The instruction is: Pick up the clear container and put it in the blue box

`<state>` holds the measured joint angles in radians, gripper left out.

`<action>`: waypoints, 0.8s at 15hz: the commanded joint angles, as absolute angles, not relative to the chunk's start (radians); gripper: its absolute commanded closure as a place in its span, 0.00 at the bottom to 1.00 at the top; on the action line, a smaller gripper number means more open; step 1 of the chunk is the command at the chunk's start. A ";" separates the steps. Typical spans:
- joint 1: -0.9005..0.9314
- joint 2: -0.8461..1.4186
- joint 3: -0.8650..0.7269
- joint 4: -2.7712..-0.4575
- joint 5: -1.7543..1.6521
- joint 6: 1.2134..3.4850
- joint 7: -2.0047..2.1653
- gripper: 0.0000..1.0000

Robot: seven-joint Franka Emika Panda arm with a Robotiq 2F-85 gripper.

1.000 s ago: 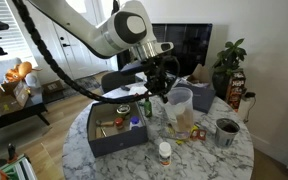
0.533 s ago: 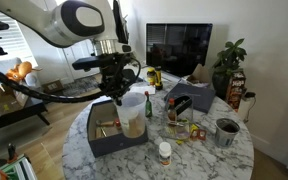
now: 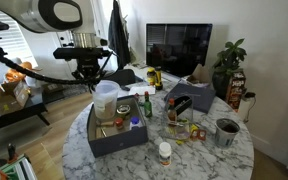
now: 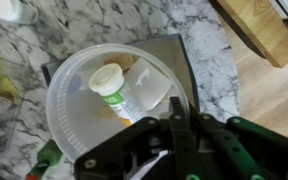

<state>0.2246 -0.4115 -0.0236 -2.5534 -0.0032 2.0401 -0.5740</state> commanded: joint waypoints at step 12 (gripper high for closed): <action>0.136 0.028 -0.011 -2.500 0.156 2.314 -0.837 0.99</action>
